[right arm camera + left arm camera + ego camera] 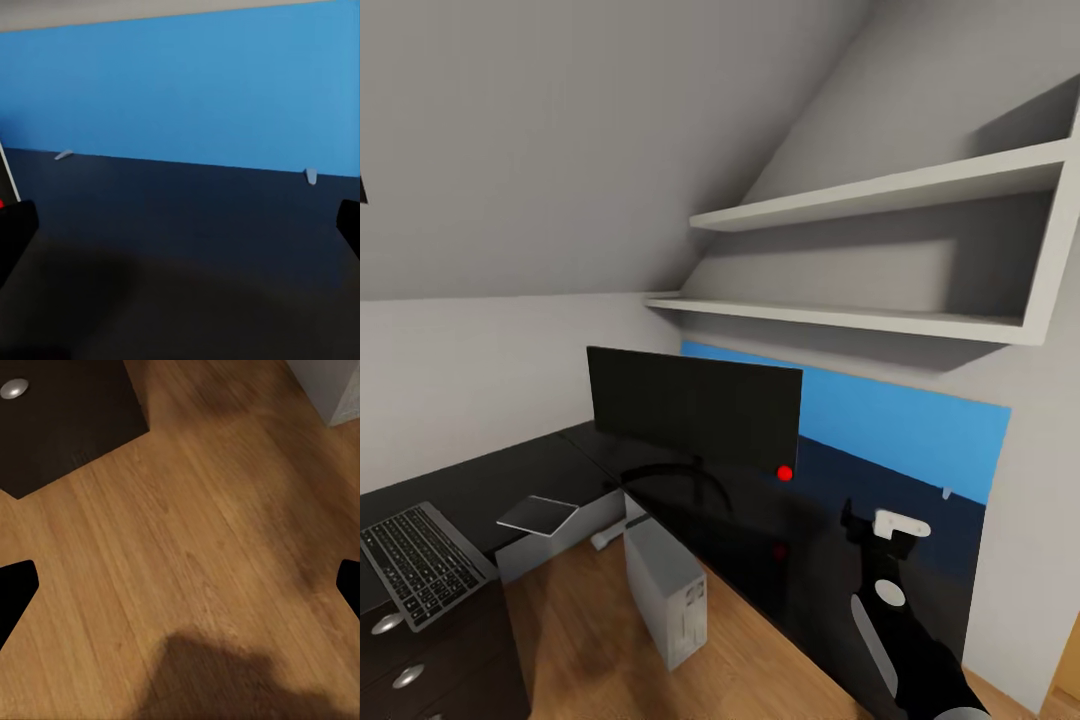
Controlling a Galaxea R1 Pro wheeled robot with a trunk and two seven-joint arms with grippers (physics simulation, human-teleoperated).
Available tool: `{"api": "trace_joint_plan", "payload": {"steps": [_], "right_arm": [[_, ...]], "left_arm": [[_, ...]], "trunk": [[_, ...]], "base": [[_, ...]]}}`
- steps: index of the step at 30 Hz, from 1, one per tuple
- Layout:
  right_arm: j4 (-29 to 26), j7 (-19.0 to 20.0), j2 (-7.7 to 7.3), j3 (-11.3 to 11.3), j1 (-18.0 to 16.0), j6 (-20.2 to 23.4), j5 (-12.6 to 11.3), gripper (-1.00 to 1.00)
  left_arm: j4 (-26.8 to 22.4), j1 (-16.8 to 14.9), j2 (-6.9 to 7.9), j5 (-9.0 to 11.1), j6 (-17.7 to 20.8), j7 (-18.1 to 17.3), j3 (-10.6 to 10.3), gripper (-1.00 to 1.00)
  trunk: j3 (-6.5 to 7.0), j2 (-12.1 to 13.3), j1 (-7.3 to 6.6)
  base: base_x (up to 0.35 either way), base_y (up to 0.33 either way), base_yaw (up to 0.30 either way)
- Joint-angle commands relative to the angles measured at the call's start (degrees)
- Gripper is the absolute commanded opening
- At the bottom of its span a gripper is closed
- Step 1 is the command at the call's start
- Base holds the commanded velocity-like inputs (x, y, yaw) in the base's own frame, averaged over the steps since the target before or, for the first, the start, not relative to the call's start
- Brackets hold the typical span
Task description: In the bedroom, organize the workspace by keeping the computer under the desk, ensuring the monitor is on the desk, placing the keyboard on the desk next to the monitor, placing the mouse on the desk next to the keyboard, moving the folder from the swivel chair onto the desk next to the mouse, stacking the notebook on top of the folder with the pen on top of the notebook, and positioning the swivel chair next to the desk.
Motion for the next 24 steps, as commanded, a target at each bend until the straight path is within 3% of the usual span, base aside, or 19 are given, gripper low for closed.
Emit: {"api": "trace_joint_plan", "payload": {"steps": [1,24], "right_arm": [[0.04,-0.2,-0.02,0.13,-0.05,-0.32,-0.44,1.0],[0.09,-0.21,-0.02,0.12,-0.05,-0.35,-0.44,1.0]], "left_arm": [[0.03,-0.04,0.01,0.48,-0.19,0.26,-0.5,1.0],[0.03,-0.04,0.01,0.48,-0.19,0.26,-0.5,1.0]], "trunk": [[-0.16,-0.05,0.0],[-2.19,-0.05,0.0]], "base": [[0.0,0.0,0.0],[0.0,0.0,0.0]]}}
